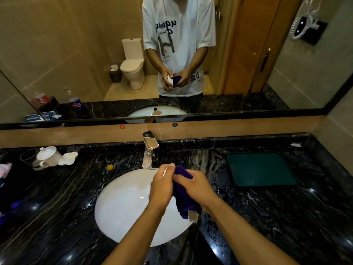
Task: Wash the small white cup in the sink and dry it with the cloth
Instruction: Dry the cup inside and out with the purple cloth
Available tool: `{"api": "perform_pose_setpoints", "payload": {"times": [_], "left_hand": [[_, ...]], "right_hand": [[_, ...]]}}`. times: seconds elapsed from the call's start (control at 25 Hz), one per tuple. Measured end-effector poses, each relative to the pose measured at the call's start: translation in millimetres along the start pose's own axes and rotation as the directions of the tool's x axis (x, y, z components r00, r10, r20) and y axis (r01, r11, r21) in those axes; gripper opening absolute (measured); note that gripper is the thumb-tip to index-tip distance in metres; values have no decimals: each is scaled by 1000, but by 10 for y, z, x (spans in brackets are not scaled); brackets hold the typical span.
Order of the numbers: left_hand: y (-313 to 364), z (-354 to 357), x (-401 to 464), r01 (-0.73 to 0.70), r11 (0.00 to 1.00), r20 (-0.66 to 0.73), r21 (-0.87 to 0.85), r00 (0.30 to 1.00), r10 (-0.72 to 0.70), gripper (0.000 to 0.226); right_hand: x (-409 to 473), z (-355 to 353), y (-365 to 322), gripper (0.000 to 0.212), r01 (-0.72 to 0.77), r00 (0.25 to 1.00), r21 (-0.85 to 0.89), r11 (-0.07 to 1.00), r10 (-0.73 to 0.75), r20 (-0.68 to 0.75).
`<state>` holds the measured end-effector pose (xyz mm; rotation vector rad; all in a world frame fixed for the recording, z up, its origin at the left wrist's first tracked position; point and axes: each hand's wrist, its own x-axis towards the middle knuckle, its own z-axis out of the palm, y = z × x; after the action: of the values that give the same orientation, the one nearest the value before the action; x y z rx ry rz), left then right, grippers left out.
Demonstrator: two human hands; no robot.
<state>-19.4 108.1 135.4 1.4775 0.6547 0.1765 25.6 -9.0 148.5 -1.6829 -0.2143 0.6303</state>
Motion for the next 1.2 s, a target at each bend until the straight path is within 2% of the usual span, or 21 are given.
{"api": "perform_pose_setpoints", "payload": {"times": [0.08, 0.16, 0.2, 0.28, 0.32, 0.36, 0.4, 0.44, 0.48, 0.52, 0.6, 0.68, 0.76, 0.84, 0.92, 1.0, 1.04, 1.2], "left_hand": [[67, -75, 44, 31, 999, 6, -27, 999, -31, 34], [116, -146, 91, 146, 982, 49, -123, 989, -140, 35], [127, -187, 111, 200, 968, 77, -149, 979, -191, 33], [105, -222, 143, 286, 947, 128, -147, 955, -268, 31], [87, -211, 135, 329, 934, 131, -137, 941, -312, 31], [55, -192, 127, 380, 913, 140, -151, 922, -361, 32], [34, -157, 108, 434, 881, 169, -192, 898, -405, 33], [18, -124, 83, 477, 845, 206, -242, 876, -436, 34], [-14, -102, 75, 489, 827, 218, -277, 871, -441, 35], [-55, -105, 89, 478, 830, 221, -287, 876, -428, 36], [-61, -157, 113, 454, 857, 220, -244, 886, -407, 40], [-83, -227, 156, 450, 876, 199, -171, 887, -417, 44], [-96, -293, 215, 483, 865, 210, -135, 867, -451, 46], [-115, -317, 268, 512, 849, 244, -131, 846, -473, 45], [-143, -265, 318, 530, 833, 270, -157, 835, -480, 47], [-178, -137, 360, 566, 795, 305, -218, 814, -495, 52], [-204, -55, 372, 582, 780, 326, -231, 802, -501, 54], [-284, 373, 452, 616, 751, 413, -237, 764, -496, 44]], "right_hand": [[-59, 11, 19, 18, -17, 994, 142, 990, 1, 109], [-88, -2, 8, 13, -2, 977, 131, 991, -26, 209], [-77, -39, -28, 11, 15, 965, 54, 998, -29, 262], [-10, -129, -103, 14, 117, 937, -239, 964, -27, 349], [20, -143, -135, 18, 210, 932, -425, 881, -48, 361], [41, -129, -145, 20, 285, 938, -593, 753, -91, 334], [48, -88, -135, 23, 311, 950, -712, 630, -171, 263], [40, -36, -104, 25, 298, 949, -764, 573, -265, 171], [22, 24, -55, 28, 276, 939, -755, 594, -335, 80], [-8, 86, -3, 30, 258, 930, -696, 669, -367, -8], [-56, 201, 75, 28, 194, 949, -472, 860, -286, -131], [-60, 256, 114, 20, 134, 985, -201, 970, -153, -82], [-56, 220, 113, 18, 118, 991, -89, 989, -111, 80], [-44, 92, 108, 19, 79, 980, -117, 990, -55, 190], [-28, -60, 166, 23, 90, 984, -288, 953, -42, 172], [-16, -206, 266, 28, 95, 996, -461, 882, -85, 42], [-12, -289, 321, 29, 70, 993, -472, 879, -105, -47], [-21, -692, 544, 23, -46, 934, -242, 969, -44, -356]]}}
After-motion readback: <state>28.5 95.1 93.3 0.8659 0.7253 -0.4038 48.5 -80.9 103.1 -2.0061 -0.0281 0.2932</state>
